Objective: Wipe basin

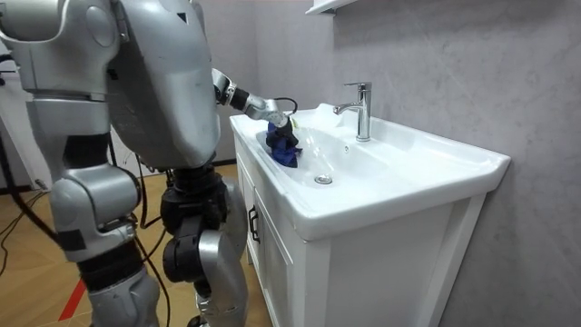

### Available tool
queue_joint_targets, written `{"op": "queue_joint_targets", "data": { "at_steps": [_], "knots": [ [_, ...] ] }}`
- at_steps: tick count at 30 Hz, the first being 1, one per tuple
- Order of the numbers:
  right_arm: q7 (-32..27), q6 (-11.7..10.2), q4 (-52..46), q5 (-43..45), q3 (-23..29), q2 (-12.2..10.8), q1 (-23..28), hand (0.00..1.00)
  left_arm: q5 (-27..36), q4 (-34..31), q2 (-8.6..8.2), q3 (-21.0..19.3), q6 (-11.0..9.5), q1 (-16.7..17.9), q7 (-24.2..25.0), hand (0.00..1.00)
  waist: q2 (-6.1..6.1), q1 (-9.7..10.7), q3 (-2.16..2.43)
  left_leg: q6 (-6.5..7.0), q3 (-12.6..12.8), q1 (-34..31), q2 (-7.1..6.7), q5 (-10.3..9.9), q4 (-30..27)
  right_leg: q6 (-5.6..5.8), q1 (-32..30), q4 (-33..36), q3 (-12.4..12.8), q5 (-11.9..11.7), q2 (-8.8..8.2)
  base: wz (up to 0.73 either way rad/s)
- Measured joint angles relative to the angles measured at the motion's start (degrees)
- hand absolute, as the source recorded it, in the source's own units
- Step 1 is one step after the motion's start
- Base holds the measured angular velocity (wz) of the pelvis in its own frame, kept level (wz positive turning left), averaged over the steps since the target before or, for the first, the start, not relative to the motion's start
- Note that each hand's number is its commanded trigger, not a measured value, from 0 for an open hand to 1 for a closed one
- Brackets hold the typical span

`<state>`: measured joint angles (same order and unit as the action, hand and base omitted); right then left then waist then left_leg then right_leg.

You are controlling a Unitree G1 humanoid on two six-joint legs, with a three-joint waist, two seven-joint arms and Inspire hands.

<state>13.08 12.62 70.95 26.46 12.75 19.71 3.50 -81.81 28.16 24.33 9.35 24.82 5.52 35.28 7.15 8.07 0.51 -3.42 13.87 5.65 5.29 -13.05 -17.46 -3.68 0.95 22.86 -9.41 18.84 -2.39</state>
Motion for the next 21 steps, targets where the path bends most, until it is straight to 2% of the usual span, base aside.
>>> {"op": "queue_joint_targets", "data": {
  "at_steps": [4, 6, 9, 13, 15, 21],
  "knots": [
    [-1.6, 0.0, 0.6, -0.9, -0.3, 0.0, 0.7, 0.00, 0.2, 1.0, -0.35, -0.2, -0.1, 0.0, -4.1, 1.00, -0.39, -0.7, 0.27, -0.19, 0.0, 0.1, 0.08, 0.2, 0.1, -0.15, -0.1, 0.0, -0.1, -0.1, 0.04, 0.00],
    [-2.7, -0.1, 0.9, -2.9, -0.3, -0.1, 1.0, 0.00, 1.3, 1.5, -0.41, -0.5, -0.2, 0.0, -7.0, 1.00, -0.93, -1.1, 0.59, -0.13, -0.1, 0.3, 0.08, 0.6, 0.0, -0.31, 0.1, -0.1, -0.1, -0.2, 0.12, 0.06],
    [-4.5, -0.1, 0.9, -5.0, -0.4, -0.1, 1.6, 0.00, 3.3, 2.0, -1.02, -2.6, -0.7, 0.0, -11.3, 1.00, -1.42, -2.7, 0.88, -0.01, -0.5, 1.0, 0.14, 0.7, 0.7, -0.63, 0.4, -0.3, -0.2, -0.3, 0.41, -0.03],
    [-6.3, -0.5, 0.9, -6.0, -0.3, -0.2, 2.0, 0.00, 5.4, 2.3, -1.78, -5.1, -2.0, 0.0, -16.2, 1.00, -1.54, -3.1, 0.94, -0.01, -0.6, 0.8, 0.06, 0.7, 1.1, -0.86, 0.5, -0.3, -1.1, -0.5, 0.48, 0.16],
    [-6.9, -0.6, 0.3, -6.8, -0.4, -0.2, 2.8, 0.00, 7.2, 2.4, -3.13, -7.8, -2.6, -0.2, -18.9, 1.00, -1.58, -3.2, 0.95, -0.01, -1.7, 0.5, 0.01, 0.7, 1.2, -0.86, 0.5, -0.3, -2.1, -0.5, 0.29, 0.21],
    [-7.5, -0.7, -0.1, -11.2, -1.8, -0.4, 3.5, 0.00, 12.7, 2.1, -4.21, -12.1, -3.3, -1.3, -22.6, 1.00, -2.38, -3.6, 0.75, -0.08, -2.4, 0.5, -0.07, 0.8, 2.2, -0.87, 0.1, -0.2, -2.4, -0.5, 0.34, 0.06]
  ]
}}
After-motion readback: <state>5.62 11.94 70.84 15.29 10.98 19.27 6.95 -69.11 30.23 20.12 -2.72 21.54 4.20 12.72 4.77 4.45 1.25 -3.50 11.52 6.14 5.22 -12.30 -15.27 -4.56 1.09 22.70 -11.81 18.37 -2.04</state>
